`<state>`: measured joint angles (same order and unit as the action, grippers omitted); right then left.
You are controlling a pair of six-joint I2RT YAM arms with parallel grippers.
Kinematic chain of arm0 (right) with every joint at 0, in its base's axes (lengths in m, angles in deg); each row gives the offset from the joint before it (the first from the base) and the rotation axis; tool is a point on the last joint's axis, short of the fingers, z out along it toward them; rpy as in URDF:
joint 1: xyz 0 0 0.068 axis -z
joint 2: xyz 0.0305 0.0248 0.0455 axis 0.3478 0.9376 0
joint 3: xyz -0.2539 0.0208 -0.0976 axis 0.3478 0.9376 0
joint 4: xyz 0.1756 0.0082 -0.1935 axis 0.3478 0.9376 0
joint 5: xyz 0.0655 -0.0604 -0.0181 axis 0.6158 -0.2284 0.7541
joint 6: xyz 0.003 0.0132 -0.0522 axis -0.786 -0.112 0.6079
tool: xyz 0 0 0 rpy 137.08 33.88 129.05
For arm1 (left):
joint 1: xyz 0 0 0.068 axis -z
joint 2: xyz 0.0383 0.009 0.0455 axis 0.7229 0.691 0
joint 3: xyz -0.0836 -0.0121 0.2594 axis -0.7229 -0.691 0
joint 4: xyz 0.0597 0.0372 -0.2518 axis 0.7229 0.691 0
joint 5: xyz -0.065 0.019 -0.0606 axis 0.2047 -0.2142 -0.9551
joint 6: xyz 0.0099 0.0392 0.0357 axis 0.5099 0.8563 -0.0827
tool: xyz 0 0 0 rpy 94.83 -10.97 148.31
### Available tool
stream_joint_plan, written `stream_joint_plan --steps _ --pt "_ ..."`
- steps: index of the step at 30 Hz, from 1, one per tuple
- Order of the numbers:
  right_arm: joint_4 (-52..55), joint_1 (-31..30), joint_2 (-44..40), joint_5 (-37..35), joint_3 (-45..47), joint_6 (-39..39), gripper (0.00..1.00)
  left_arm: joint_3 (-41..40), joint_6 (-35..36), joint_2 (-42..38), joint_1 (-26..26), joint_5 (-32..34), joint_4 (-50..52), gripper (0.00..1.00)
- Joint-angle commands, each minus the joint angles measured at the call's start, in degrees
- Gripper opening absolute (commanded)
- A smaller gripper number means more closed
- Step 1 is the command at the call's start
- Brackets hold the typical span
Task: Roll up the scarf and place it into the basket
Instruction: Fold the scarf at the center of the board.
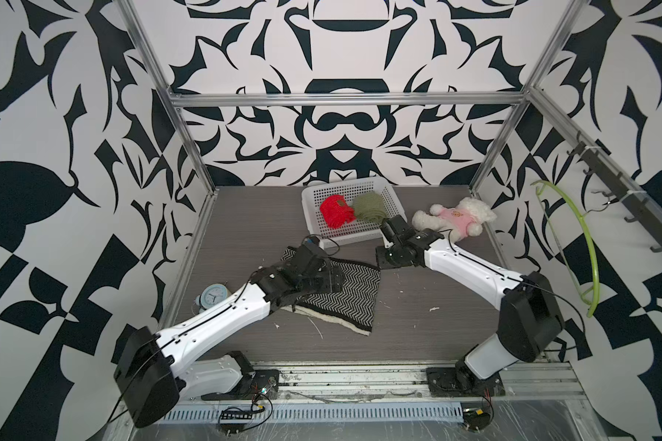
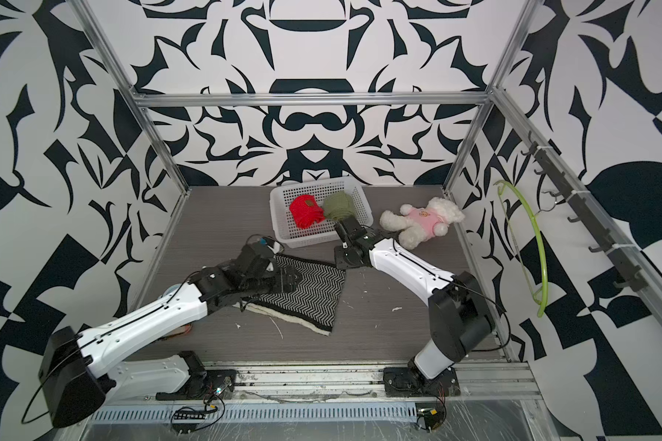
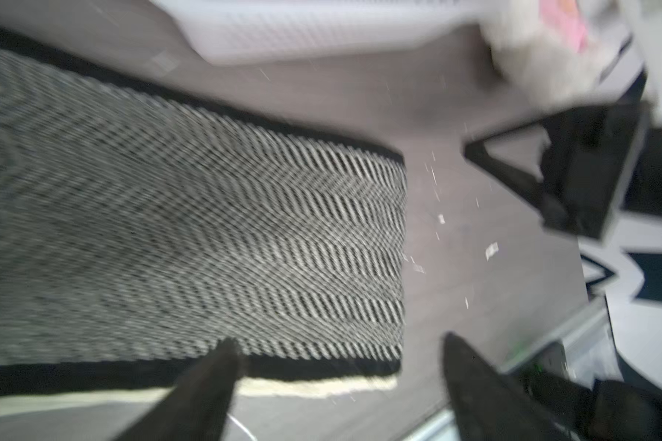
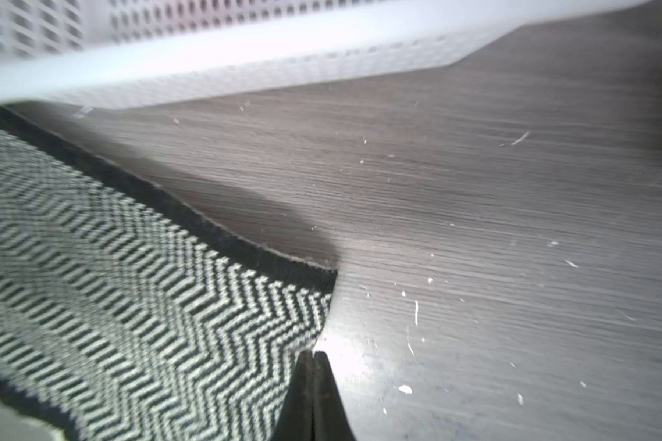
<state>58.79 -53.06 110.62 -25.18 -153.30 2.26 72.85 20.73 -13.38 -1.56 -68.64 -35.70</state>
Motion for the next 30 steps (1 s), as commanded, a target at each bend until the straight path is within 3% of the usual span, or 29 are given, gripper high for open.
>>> stream_joint_plan --steps 1,2,4,8,11,19,24,30 --pt "2.4 0.0 -4.7 1.3 1.7 -1.1 0.36 -1.6 6.1 -3.5 -6.6 -0.1 3.7 0.99" --pt "2.1 0.0 -5.6 2.7 3.2 -1.9 0.47 -1.7 7.1 -4.2 -9.2 -0.6 3.9 0.99" --pt "0.4 0.0 -6.8 5.9 6.4 -3.9 0.54 -1.9 8.2 -4.9 -13.8 -1.5 4.2 0.99" --pt "-3.7 -0.3 -6.9 9.4 12.5 -8.0 0.57 -3.8 9.1 -5.0 -23.0 -8.7 1.4 0.99" --pt "-4.6 -1.9 -7.3 8.5 14.4 -10.0 0.57 -5.6 8.4 -3.8 -26.7 -12.4 -1.4 0.99" --pt "-9.9 -3.8 -5.6 9.4 19.6 -14.2 0.57 -7.3 5.6 0.4 -28.5 -14.4 -6.3 0.99" --pt "-15.0 -6.9 -0.8 11.8 20.6 -16.4 0.56 -8.6 3.0 1.8 -29.8 -7.8 -4.6 0.99" --pt "-19.0 -10.6 1.7 11.6 23.3 -20.8 0.55 -9.9 1.2 10.1 -33.4 -11.7 -10.5 0.99"
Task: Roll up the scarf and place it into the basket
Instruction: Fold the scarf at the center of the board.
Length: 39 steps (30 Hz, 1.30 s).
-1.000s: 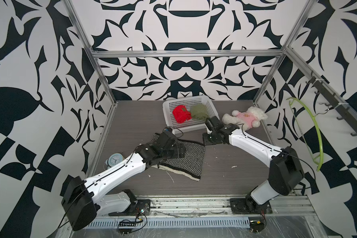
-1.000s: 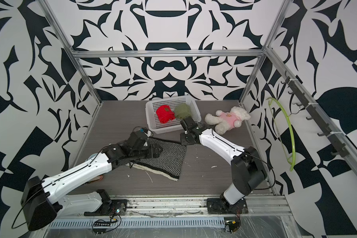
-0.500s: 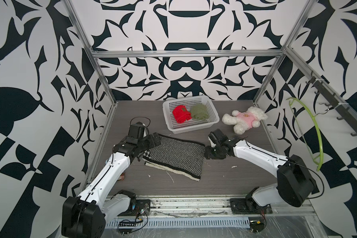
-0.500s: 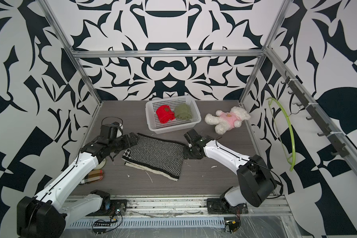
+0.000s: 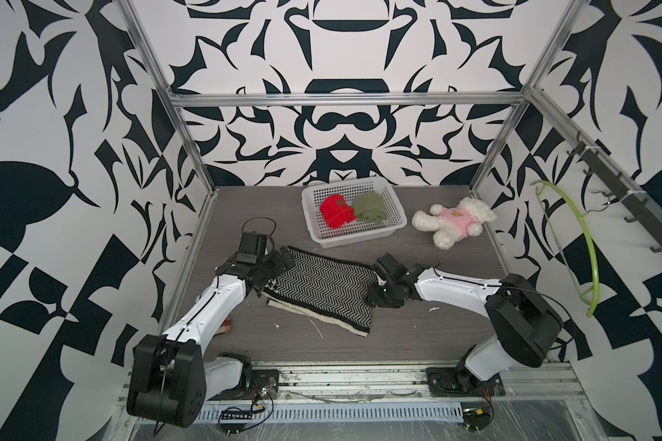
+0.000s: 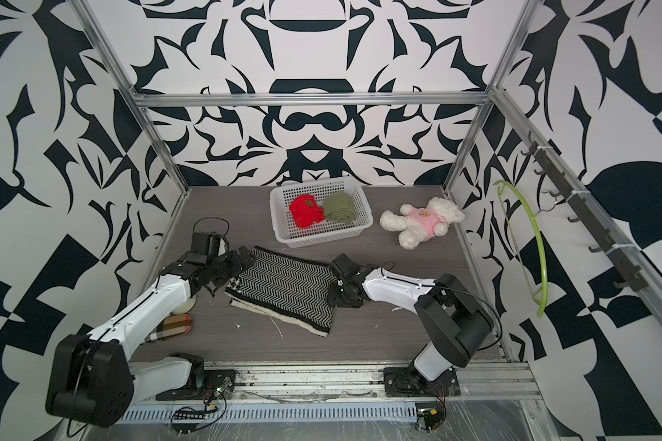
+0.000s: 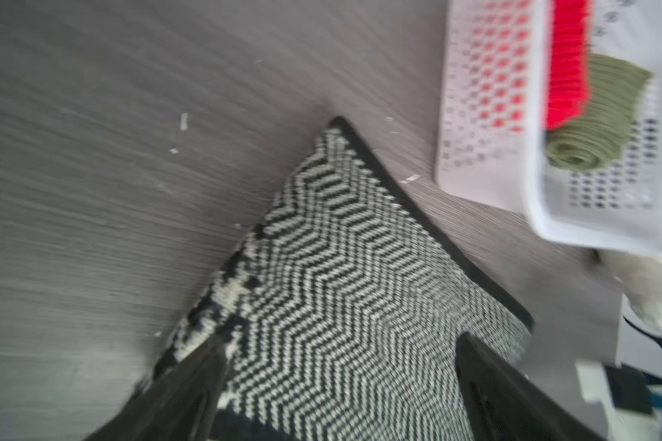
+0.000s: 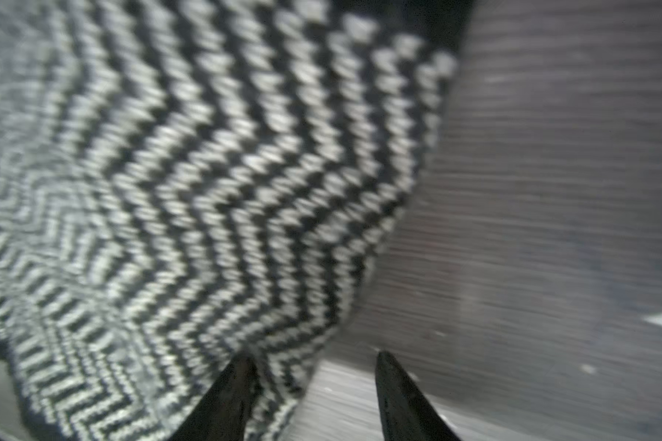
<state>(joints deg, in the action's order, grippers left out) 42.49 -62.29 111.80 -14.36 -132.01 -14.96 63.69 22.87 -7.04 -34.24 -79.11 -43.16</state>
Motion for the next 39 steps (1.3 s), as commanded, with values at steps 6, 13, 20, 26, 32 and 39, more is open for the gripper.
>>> stream_joint_plan --steps 6,13,20,26,32,39 --pt "-3.4 -3.4 2.4 1.6 3.7 -6.1 0.13 -0.3 -4.3 12.1 -1.7 1.1 -2.9 0.99" --pt "8.4 1.3 -4.3 -4.0 0.9 -0.5 0.0 -7.3 -10.1 10.4 1.7 -4.5 -6.4 0.97" --pt "17.0 9.5 -5.5 -5.1 -6.9 9.4 0.0 -4.0 -15.6 -12.5 15.7 10.4 11.3 0.99" --pt "15.5 10.0 -5.5 -5.1 -4.9 7.9 0.42 0.4 -10.8 -13.2 16.6 2.0 3.7 0.99" --pt "13.3 10.0 -10.6 -3.1 2.1 5.4 0.45 6.4 -8.9 -0.6 25.2 2.9 -2.6 0.99" --pt "6.4 10.0 -8.7 0.2 4.9 5.2 0.45 11.4 -8.8 11.5 29.2 3.7 -7.8 0.99"
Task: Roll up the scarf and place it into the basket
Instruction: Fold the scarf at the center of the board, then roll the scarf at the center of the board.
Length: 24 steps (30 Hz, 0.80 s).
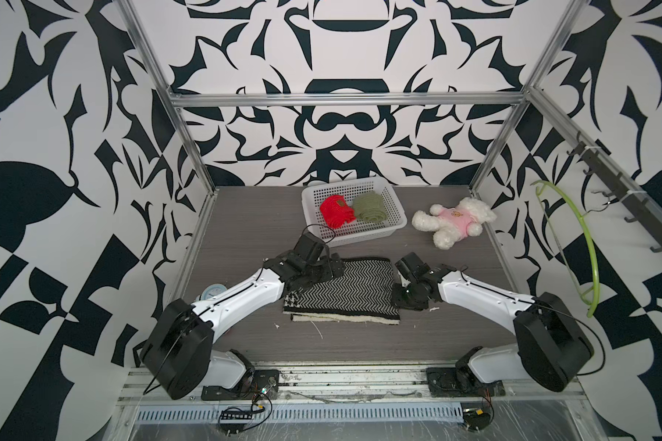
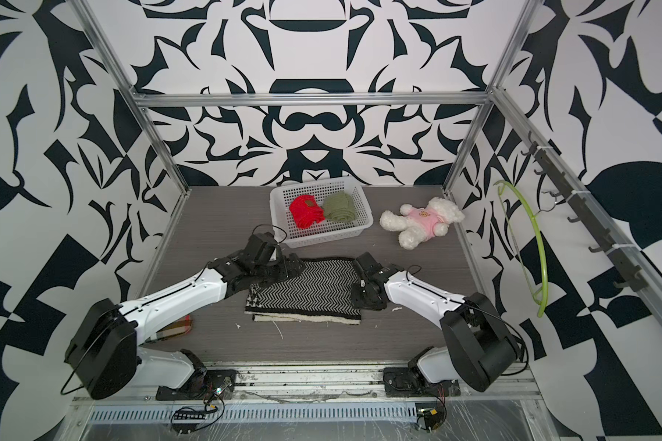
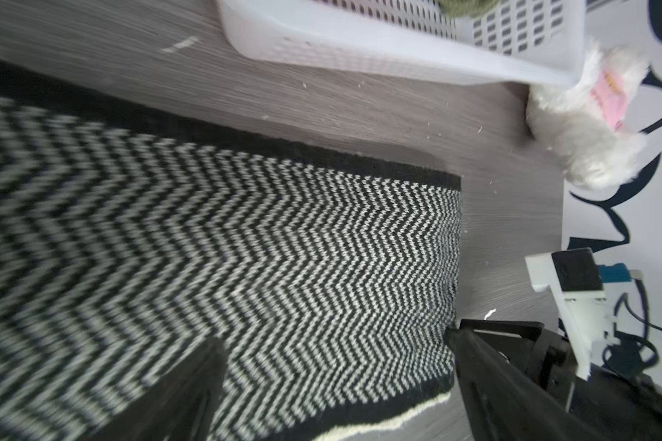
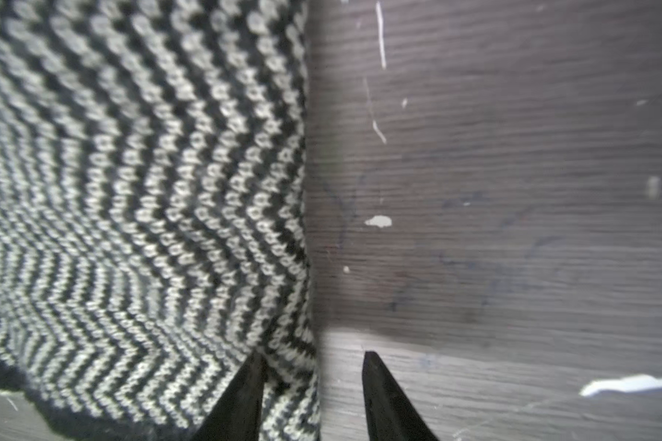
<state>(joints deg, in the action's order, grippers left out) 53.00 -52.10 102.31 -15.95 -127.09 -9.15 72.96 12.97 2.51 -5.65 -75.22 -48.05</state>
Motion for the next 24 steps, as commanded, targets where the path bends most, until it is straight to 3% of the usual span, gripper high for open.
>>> stream_joint_plan --steps 1,3,5,6,8,10,15,19,24 --pt "-4.7 -0.2 1.6 2.3 -0.1 -0.5 0.43 2.6 1.1 2.9 0.9 -0.2 -3.3 0.99" --pt "-5.3 -0.2 3.1 2.9 -0.1 -0.5 0.31 4.4 1.6 5.9 1.5 -1.6 -2.9 0.99" --pt "-5.9 -0.2 3.4 3.5 0.4 -0.5 0.07 7.5 2.3 9.8 2.5 -4.0 -1.2 0.99" --pt "-5.6 -0.2 3.0 3.3 0.7 -0.6 0.0 8.8 2.6 11.8 3.4 -4.2 -0.6 0.99" --pt "-4.0 0.2 1.2 1.9 1.6 -0.6 0.0 9.9 2.4 14.2 5.3 -4.3 -0.8 0.99" --pt "-1.2 1.5 -1.7 0.4 2.5 -0.4 0.0 10.6 1.6 16.2 6.7 -5.2 -1.2 0.92" --pt "4.3 4.0 -8.3 -0.7 2.2 1.2 0.0 12.2 2.5 19.8 9.1 -5.0 -0.6 0.49" --pt "5.7 4.1 -6.6 0.0 -0.7 2.3 0.0 13.5 4.1 22.0 9.4 -8.0 -2.6 0.4" --pt "5.0 4.1 -4.4 0.4 -2.2 2.1 0.0 16.2 5.3 22.7 10.7 -7.4 -1.4 0.38"
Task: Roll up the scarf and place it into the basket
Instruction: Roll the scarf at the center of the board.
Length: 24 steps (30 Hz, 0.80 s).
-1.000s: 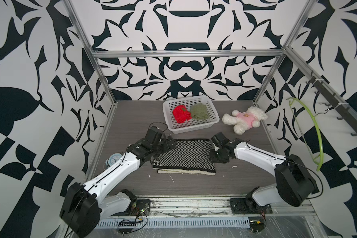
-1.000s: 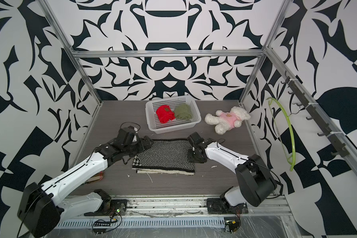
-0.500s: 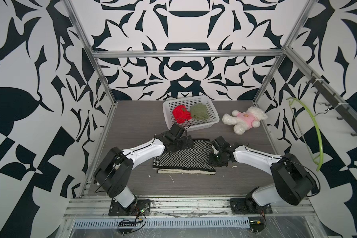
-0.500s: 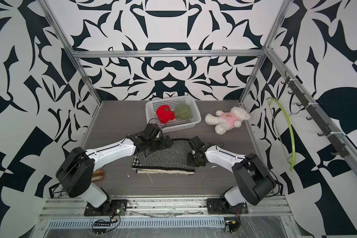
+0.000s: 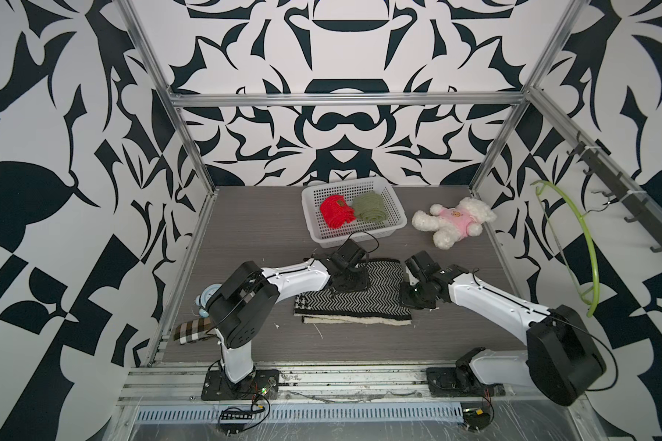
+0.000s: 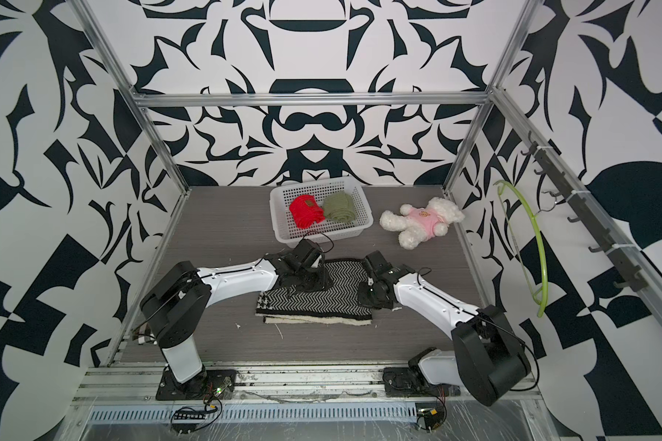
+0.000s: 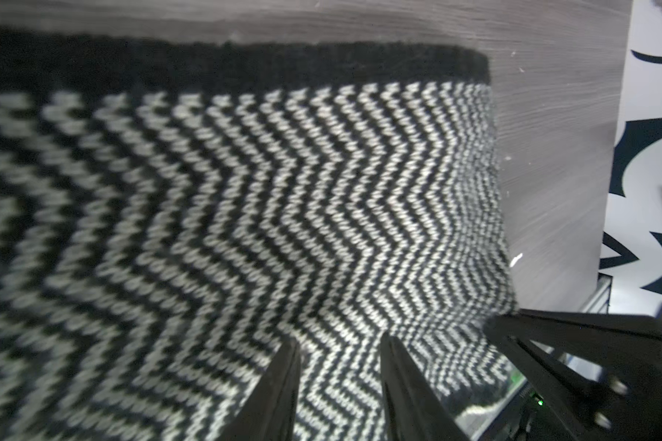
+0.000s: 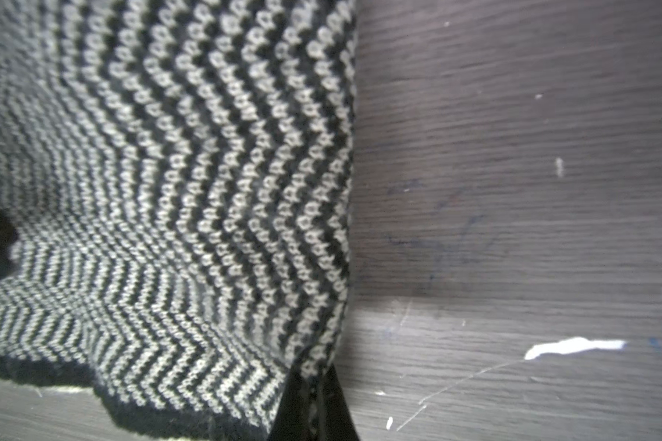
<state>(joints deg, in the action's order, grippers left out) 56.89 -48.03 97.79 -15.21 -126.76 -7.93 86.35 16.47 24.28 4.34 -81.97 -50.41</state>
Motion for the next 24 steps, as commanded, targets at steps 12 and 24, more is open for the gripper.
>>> stream_joint_plan --steps 12,24 --pt "0.9 -2.5 1.6 2.5 -8.9 0.0 0.0 5.7 -1.8 10.2 0.3 -1.4 4.3 0.0" --pt "-7.4 -13.6 9.7 3.3 -12.9 -5.1 0.0 1.8 -5.0 8.7 -2.0 -1.7 1.9 0.0"
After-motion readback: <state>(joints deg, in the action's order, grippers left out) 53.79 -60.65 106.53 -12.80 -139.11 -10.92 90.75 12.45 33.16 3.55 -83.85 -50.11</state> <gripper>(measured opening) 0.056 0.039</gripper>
